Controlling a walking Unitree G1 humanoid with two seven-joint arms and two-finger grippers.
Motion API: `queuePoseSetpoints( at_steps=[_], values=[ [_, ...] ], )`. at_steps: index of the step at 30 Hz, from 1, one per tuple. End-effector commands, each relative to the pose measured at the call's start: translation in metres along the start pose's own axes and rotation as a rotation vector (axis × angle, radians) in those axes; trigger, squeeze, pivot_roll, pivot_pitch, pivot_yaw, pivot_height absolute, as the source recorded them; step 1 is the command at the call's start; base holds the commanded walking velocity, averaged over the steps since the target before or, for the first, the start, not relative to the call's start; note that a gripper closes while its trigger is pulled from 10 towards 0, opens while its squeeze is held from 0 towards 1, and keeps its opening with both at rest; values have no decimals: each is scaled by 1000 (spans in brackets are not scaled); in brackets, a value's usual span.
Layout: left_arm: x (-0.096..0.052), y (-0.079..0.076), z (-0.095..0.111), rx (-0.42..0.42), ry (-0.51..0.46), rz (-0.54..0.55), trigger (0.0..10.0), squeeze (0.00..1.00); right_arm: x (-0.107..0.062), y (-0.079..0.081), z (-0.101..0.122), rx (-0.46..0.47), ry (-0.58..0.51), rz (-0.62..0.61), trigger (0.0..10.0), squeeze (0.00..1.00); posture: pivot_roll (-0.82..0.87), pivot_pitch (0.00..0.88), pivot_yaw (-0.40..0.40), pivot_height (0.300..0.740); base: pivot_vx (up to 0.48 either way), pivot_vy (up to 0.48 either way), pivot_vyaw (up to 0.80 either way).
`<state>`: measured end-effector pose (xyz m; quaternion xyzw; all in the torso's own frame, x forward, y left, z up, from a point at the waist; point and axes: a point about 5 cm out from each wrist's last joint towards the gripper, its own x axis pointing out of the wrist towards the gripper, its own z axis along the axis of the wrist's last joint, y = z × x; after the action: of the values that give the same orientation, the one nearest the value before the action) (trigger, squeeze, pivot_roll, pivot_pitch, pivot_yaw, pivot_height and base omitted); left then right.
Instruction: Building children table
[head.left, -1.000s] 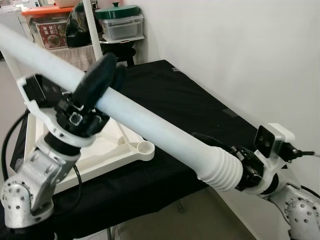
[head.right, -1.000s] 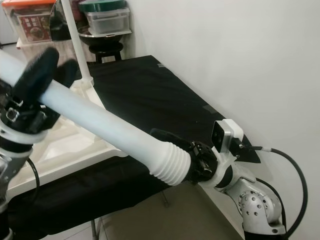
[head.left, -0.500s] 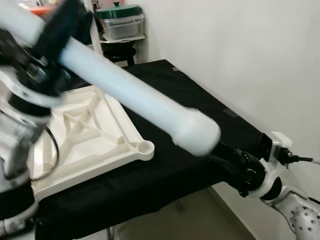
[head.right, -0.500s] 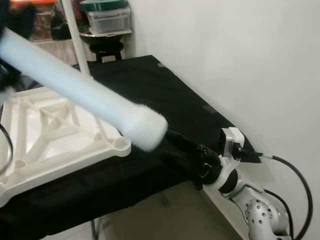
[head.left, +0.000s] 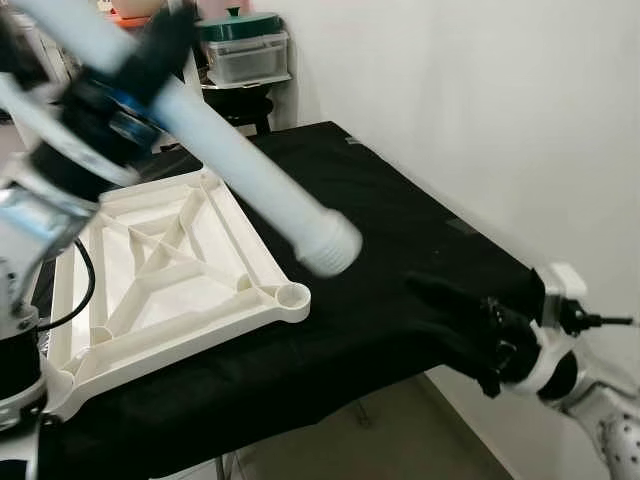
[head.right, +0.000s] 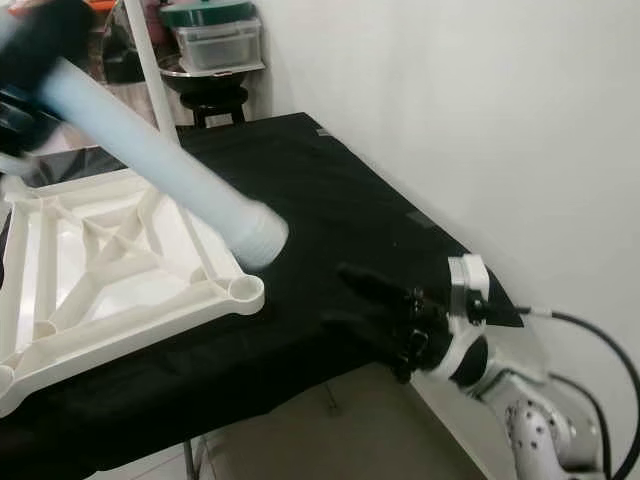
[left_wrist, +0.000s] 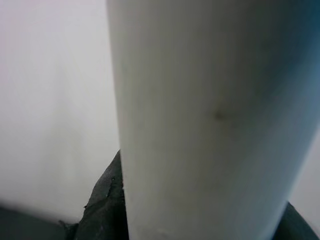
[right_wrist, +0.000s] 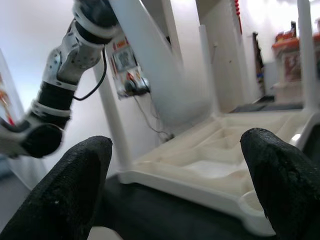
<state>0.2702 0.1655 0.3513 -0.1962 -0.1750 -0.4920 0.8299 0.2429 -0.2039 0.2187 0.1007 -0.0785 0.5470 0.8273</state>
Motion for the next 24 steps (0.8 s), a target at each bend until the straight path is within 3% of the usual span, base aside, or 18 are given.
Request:
queuePoseSetpoints(
  at_steps=[1, 3, 6, 11, 13, 14, 15, 16, 17, 19, 23, 24],
  values=[
    [2, -2, -12, 22, 85, -34, 0, 0, -4, -5, 8, -45, -3, -27, 10000, 1000, -65, 0, 4, 740, 0, 0, 0],
    [3, -3, -19, 19, 119, -56, 0, 0, -3, -7, 15, -75, -5, -24, 10000, 1000, -70, 0, 7, 740, 0, 0, 0],
    [7, -6, -30, 11, 180, -120, 0, 0, 15, -4, 26, -164, 16, 22, 10000, 1000, -72, 0, 9, 740, 0, 0, 0],
    [13, -12, -37, 20, 213, -179, 0, 0, 40, 9, 16, -209, 107, 125, 10000, 1000, -70, 0, 8, 740, 0, 0, 0],
    [13, -12, -37, 20, 213, -179, 0, 0, 40, 9, 16, -209, 107, 125, 10000, 1000, -70, 0, 8, 740, 0, 0, 0],
    [16, -14, -39, 33, 223, -207, 0, 0, 50, 11, 8, -218, 151, 138, 10000, 392, -66, 0, 5, 740, 0, 0, 0],
    [16, -14, -39, 33, 223, -207, 0, 0, 50, 11, 8, -218, 151, 138, 10000, 392, -66, 0, 5, 740, 0, 0, 0],
    [20, -17, -42, 51, 236, -246, 0, 0, 60, 9, 1, -222, 186, 135, 10000, 0, -63, 0, 3, 740, 0, 0, 0],
    [20, -17, -42, 51, 236, -246, 0, 0, 60, 9, 1, -222, 186, 135, 10000, 0, -63, 0, 3, 740, 0, 0, 0],
    [27, -23, -46, 77, 266, -310, 0, 0, 76, 6, -7, -230, 230, 132, 10000, 0, -61, 0, 0, 740, 0, 0, 0],
    [28, -24, -48, 87, 276, -331, 0, 0, 80, 5, -9, -231, 238, 132, 10000, 0, -61, 0, 0, 740, 0, 0, 0],
    [31, -26, -50, 100, 297, -354, 0, 0, 87, 7, -10, -205, 248, 156, 10000, 0, -71, 0, 1, 740, 0, 0, 0]
  ],
)
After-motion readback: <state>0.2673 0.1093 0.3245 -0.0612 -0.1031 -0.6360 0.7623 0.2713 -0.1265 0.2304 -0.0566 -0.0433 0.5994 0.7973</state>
